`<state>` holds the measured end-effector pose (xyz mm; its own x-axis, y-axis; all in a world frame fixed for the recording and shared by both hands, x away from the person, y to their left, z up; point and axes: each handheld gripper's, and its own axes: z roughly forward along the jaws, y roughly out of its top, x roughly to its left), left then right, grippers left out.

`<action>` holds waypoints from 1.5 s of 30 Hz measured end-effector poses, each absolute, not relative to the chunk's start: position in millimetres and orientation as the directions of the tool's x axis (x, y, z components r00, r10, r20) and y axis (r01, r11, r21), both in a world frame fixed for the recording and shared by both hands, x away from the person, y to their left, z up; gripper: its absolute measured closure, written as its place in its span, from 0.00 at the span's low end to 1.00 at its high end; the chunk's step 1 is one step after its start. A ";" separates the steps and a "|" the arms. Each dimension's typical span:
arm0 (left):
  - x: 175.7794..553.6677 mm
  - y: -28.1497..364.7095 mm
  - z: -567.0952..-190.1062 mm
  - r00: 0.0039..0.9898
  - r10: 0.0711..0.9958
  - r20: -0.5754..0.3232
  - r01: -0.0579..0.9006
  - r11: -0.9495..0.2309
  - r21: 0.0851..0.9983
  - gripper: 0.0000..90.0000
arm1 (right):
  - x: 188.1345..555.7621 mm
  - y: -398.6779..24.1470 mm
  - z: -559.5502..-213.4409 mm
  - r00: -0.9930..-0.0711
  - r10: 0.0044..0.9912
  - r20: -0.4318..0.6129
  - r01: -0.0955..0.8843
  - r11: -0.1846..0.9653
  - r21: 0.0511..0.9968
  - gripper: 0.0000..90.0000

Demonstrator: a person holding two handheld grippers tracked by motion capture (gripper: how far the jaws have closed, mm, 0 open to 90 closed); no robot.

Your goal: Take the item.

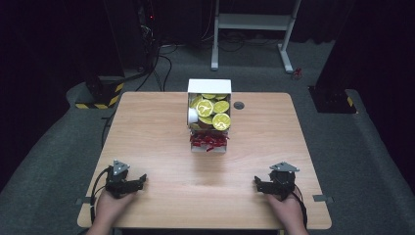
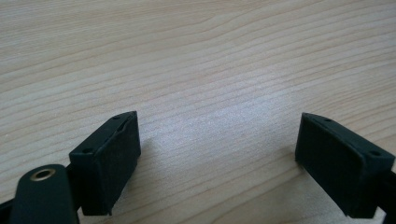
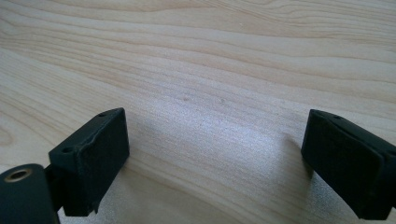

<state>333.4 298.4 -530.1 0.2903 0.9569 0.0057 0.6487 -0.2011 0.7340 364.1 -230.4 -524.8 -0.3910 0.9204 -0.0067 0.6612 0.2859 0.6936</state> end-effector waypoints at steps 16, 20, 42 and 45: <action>332.5 299.8 -528.8 0.317 0.948 0.009 0.644 -0.222 0.732 0.19 | 364.9 -230.2 -524.7 -0.392 0.920 -0.007 0.661 0.287 0.693 0.08; 330.0 299.3 -525.7 0.313 0.950 0.024 0.629 -0.226 0.744 0.22 | 364.9 -230.1 -524.7 -0.392 0.920 -0.007 0.661 0.287 0.693 0.08; 324.7 302.1 -503.7 0.310 0.950 -0.035 0.553 -0.150 0.819 0.25 | 364.2 -231.5 -524.6 -0.403 0.915 -0.005 0.658 0.294 0.693 0.09; 328.7 296.2 -505.9 0.327 0.944 -0.038 0.556 -0.159 0.815 0.26 | 364.1 -232.4 -524.6 -0.414 0.910 -0.006 0.655 0.302 0.693 0.09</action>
